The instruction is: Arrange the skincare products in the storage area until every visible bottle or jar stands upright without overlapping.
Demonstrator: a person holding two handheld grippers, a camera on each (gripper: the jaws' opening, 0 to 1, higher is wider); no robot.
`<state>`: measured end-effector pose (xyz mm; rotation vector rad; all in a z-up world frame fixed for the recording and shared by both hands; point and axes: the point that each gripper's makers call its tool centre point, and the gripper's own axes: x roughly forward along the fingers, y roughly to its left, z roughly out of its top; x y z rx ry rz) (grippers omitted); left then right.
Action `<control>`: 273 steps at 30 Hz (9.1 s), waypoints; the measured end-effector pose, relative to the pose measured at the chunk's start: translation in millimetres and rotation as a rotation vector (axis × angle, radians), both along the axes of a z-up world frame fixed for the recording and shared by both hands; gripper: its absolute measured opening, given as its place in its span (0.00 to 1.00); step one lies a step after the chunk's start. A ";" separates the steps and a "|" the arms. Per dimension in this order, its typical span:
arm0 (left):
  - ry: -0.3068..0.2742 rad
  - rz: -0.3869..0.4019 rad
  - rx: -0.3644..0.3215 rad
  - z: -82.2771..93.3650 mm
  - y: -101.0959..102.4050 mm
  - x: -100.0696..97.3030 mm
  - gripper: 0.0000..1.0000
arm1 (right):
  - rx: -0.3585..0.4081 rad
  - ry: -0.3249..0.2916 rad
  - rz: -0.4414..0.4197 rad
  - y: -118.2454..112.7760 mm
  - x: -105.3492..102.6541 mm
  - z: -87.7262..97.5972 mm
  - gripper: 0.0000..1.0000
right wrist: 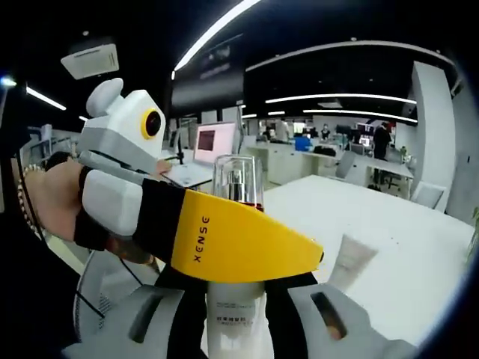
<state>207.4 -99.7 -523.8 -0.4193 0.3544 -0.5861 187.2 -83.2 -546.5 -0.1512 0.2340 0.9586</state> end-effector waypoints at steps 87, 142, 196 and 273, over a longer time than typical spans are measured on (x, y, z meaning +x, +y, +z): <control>-0.272 -0.533 0.049 82.9 -37.5 -39.8 0.24 | 0.315 0.239 0.603 4.0 -43.4 68.8 0.35; -0.261 -0.523 0.455 35.4 -50.2 -29.4 0.27 | -0.027 -0.075 0.299 -20.5 -3.9 14.0 0.33; -0.142 -0.556 0.561 -83.8 -61.3 -0.1 0.27 | -0.175 0.080 0.256 -47.6 16.0 -109.1 0.31; -0.071 -0.431 0.490 -126.4 -49.8 36.9 0.41 | -0.261 0.115 0.280 -109.0 87.5 -168.5 0.31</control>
